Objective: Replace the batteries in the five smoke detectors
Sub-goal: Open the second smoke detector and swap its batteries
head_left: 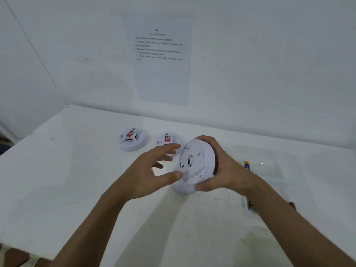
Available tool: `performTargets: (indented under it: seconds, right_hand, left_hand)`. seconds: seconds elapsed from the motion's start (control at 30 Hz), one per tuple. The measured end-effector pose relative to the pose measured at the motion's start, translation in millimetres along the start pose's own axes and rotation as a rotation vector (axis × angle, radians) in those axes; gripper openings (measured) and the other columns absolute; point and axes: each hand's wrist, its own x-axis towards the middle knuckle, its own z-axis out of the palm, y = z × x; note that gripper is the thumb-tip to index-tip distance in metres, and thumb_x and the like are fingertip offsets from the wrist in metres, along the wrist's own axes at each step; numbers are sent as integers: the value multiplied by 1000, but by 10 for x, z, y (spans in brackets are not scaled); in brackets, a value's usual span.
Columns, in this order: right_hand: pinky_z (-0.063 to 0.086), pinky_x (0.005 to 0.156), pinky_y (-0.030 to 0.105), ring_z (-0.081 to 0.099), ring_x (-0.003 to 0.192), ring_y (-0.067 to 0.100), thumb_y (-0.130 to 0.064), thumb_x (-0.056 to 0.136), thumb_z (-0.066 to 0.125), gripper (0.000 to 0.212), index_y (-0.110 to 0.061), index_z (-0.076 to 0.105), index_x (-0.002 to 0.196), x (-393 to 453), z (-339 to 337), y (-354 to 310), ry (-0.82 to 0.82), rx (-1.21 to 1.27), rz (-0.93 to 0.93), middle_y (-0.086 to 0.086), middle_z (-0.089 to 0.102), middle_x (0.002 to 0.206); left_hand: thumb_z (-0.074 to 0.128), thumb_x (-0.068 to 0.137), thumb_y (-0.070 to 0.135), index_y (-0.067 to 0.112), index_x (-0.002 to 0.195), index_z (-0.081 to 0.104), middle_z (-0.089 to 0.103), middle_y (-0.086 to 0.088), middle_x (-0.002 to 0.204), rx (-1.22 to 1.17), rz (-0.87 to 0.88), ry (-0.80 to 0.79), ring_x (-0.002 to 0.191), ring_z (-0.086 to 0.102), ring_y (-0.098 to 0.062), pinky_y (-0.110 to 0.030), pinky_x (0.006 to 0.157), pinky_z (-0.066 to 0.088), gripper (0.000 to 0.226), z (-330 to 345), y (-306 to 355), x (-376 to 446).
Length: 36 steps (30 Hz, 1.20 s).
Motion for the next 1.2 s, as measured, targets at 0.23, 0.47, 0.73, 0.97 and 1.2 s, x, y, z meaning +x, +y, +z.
performTargets:
  seconds: [0.23,0.47,0.73,0.97,1.2]
  right_hand:
    - [53,90,37,50,132,24,12,61,82,104,-18,33,147,-276,7,55,16,184,-63,6,48,143]
    - [52,97,25,47,132,1,13,60,87,110,-22,30,148,-345,66,118,56,58,-79,-27,49,138]
    - [54,97,30,57,123,10,-9,51,94,99,-36,47,133,-381,173,237,224,-54,-97,-13,60,130]
    - [53,97,27,59,122,11,-5,48,98,104,-20,49,139,-374,219,323,280,-54,-64,-9,64,129]
    - [49,98,19,54,122,-2,0,49,96,112,-31,38,140,-392,166,333,153,-60,-22,-27,57,128]
  left_hand:
    - [85,70,19,31,131,55,69,7,113,-83,46,-118,89,71,-22,-39,71,59,69,124,214,65]
    - [89,63,22,33,119,63,69,13,106,54,29,-66,75,68,-8,-15,61,48,63,136,236,59]
    - [88,55,19,27,108,61,57,14,111,187,82,-88,74,62,-9,-10,53,41,60,251,238,78]
    - [84,49,42,28,95,58,53,15,99,261,95,-33,75,61,-6,-14,53,44,55,331,151,94]
    - [92,57,31,25,115,64,54,16,115,187,105,-115,88,63,-5,-15,63,52,65,237,140,59]
